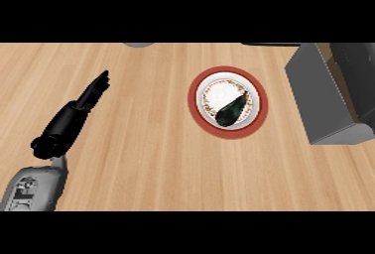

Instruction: Pick the bell pepper from the plate and place it in the cardboard box

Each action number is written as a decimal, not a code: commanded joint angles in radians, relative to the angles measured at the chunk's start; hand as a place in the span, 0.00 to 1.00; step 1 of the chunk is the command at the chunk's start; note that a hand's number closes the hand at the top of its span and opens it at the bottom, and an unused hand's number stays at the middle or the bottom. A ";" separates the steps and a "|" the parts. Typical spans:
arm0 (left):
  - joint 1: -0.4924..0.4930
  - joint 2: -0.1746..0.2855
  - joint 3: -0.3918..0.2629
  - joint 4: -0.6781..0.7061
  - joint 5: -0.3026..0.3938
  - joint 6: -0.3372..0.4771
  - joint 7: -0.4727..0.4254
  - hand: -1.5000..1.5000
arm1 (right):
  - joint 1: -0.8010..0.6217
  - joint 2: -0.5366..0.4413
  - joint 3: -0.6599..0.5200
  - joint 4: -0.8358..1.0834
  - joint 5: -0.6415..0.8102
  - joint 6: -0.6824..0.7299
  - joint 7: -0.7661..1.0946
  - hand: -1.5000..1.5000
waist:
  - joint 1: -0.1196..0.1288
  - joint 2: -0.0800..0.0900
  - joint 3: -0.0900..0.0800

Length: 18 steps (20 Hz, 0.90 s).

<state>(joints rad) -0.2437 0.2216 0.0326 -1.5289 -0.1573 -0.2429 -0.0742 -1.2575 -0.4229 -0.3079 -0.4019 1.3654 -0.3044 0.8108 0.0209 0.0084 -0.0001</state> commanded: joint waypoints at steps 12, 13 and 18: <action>0.031 0.010 0.022 -0.029 0.009 -0.014 0.013 0.50 | 0.145 -0.119 -0.141 0.105 -0.219 0.386 -0.140 1.00 | -0.021 -0.011 0.000; 0.022 -0.012 -0.007 -0.050 -0.023 0.012 0.030 0.50 | 0.148 -0.119 -0.165 0.111 -0.249 0.384 -0.179 0.00 | -0.013 -0.007 0.001; 0.035 0.051 0.068 0.025 0.029 -0.048 -0.071 0.50 | 0.199 -0.141 -0.177 0.051 -0.315 0.428 -0.419 0.00 | -0.018 -0.006 0.000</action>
<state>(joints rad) -0.2078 0.2372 0.0582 -1.5510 -0.1458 -0.2669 -0.0868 -1.0919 -0.5542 -0.4684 -0.3205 1.0981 0.0966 0.5153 0.0054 0.0009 0.0003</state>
